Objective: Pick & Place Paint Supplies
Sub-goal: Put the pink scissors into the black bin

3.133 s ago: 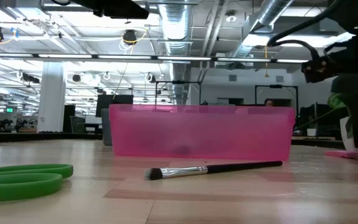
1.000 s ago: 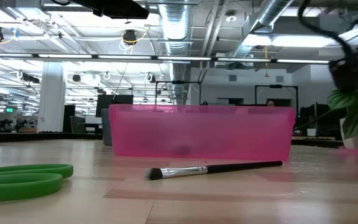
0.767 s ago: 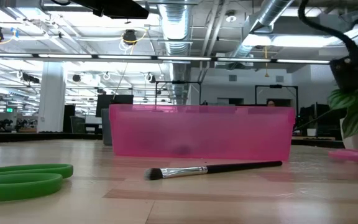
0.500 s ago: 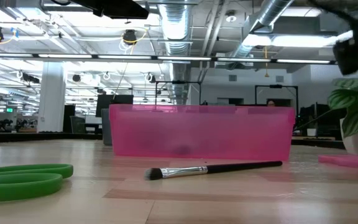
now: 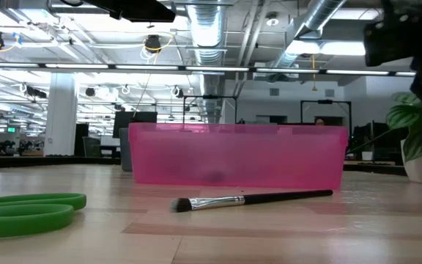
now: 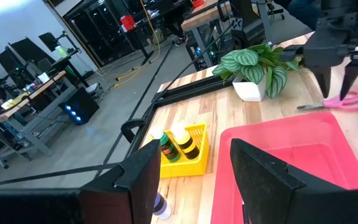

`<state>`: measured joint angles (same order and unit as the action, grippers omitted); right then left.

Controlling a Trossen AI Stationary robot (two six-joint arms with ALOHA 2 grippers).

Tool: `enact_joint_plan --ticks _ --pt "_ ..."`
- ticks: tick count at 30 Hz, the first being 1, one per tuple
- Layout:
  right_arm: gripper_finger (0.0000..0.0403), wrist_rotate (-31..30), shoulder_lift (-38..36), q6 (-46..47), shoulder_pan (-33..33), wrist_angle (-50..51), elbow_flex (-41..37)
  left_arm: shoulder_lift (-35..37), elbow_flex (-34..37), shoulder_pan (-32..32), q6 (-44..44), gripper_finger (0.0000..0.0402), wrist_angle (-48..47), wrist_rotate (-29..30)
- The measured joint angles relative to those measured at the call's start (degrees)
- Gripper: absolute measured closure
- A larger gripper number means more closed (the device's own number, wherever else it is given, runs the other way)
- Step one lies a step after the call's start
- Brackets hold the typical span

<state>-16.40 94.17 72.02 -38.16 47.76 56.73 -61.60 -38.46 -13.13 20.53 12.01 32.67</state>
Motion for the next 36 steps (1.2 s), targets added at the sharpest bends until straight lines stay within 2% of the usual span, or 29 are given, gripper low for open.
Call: enact_joint_plan --ticks 6,13,18,28,32,36 --pt "0.0296 3.0 0.0 4.7 -0.1 0.4 0.0 0.0 0.0 0.0 0.0 0.0215 0.0 0.0" --pt "0.0296 4.7 0.0 14.0 -4.4 6.8 0.0 0.0 0.0 0.0 0.0 0.0215 0.0 0.0" --pt "0.0296 6.3 -0.1 18.3 -7.5 6.8 0.0 0.0 0.0 0.0 -0.2 0.0215 0.0 0.0" --pt "0.0296 6.2 -0.1 18.2 -8.1 5.3 -2.5 0.0 0.0 0.0 -0.3 0.0215 0.0 0.0" --pt "0.0296 6.0 -0.1 21.4 -7.3 3.1 -4.8 0.0 0.0 0.0 -0.3 0.0215 0.0 0.0" --pt "0.0296 2.5 -0.1 26.6 -7.2 2.8 -6.6 0.0 0.0 0.0 -0.3 0.0215 0.0 0.0"
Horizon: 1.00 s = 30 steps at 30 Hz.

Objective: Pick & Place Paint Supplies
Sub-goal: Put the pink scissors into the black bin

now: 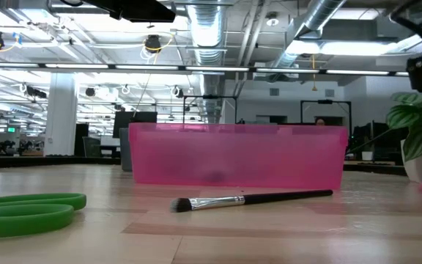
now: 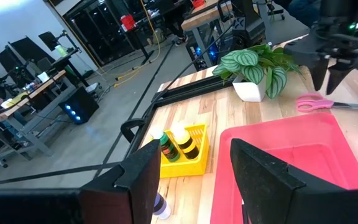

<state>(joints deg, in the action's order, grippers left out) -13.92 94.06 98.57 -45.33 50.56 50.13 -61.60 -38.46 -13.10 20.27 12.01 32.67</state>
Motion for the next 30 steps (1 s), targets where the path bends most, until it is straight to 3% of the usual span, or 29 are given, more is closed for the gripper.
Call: enact_joint_plan --ticks 7,16,30 --pt "0.0296 -0.9 0.0 8.1 0.0 -1.1 -1.2 0.0 0.0 0.0 0.0 0.0215 0.0 0.0" --pt "0.0296 -8.9 0.0 14.1 0.1 -0.9 -1.2 0.0 0.0 0.0 -0.2 0.0215 0.0 0.0" --pt "0.0296 -8.3 0.0 21.4 -0.1 -0.2 -3.2 0.0 0.0 0.0 -0.3 0.0215 0.0 0.0"
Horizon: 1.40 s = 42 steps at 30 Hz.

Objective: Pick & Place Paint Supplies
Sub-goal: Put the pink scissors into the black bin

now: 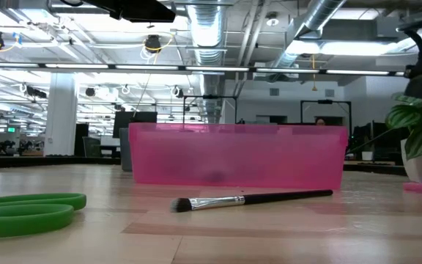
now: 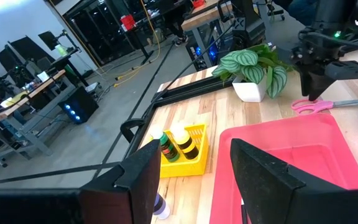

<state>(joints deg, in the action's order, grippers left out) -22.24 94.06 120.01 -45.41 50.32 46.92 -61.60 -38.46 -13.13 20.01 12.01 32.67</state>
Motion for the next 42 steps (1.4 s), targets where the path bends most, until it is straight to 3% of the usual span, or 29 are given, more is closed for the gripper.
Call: enact_joint_plan --ticks 29,33,39,42 --pt "0.0298 1.2 -0.2 -4.8 -0.3 -4.6 -3.7 0.0 0.0 0.0 0.3 0.0215 0.0 -2.1" --pt "0.0322 1.2 -0.1 -5.1 -0.2 -5.0 -3.7 0.0 0.0 0.0 0.3 0.0215 0.0 -2.0" --pt "0.0391 0.5 -0.1 -6.0 -0.2 -5.8 -3.7 0.0 0.0 0.0 0.3 0.0215 0.0 -2.0" --pt "0.0393 -0.5 -0.1 -6.5 -0.2 -5.9 -3.7 0.0 0.0 0.0 0.3 0.0215 0.0 -2.0"
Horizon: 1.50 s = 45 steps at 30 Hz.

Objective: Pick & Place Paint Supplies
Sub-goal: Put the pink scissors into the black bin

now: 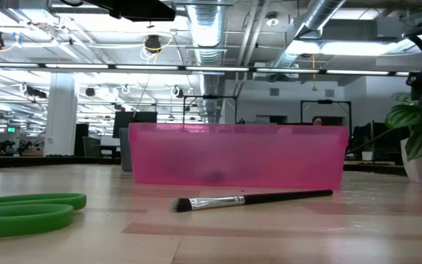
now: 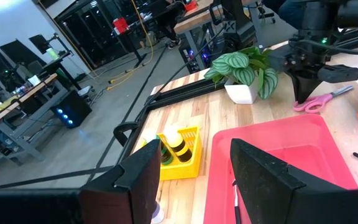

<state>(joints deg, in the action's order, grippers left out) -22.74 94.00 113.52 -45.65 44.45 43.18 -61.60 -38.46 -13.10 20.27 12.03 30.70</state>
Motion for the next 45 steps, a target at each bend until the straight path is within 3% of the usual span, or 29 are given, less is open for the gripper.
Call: enact_joint_plan --ticks 11,22,27,40,45 --pt "0.0401 -8.8 0.3 -8.4 -0.4 3.7 7.2 0.0 0.0 0.0 0.0 0.0215 0.0 0.2" --pt "0.0402 -16.1 0.2 -14.3 -0.3 25.1 21.7 0.0 0.0 0.0 0.0 0.0215 0.0 0.1" --pt "0.0403 -22.0 0.1 -25.2 2.2 26.8 27.1 0.0 0.0 0.0 0.3 0.0215 0.0 0.4" --pt "0.0403 -33.0 0.1 -51.1 12.2 26.4 32.5 0.0 0.0 0.2 2.0 0.0215 -4.3 11.1" --pt "0.0403 -39.3 0.1 -66.7 18.8 17.8 32.6 0.0 0.0 1.3 1.8 0.0215 -4.3 11.3"
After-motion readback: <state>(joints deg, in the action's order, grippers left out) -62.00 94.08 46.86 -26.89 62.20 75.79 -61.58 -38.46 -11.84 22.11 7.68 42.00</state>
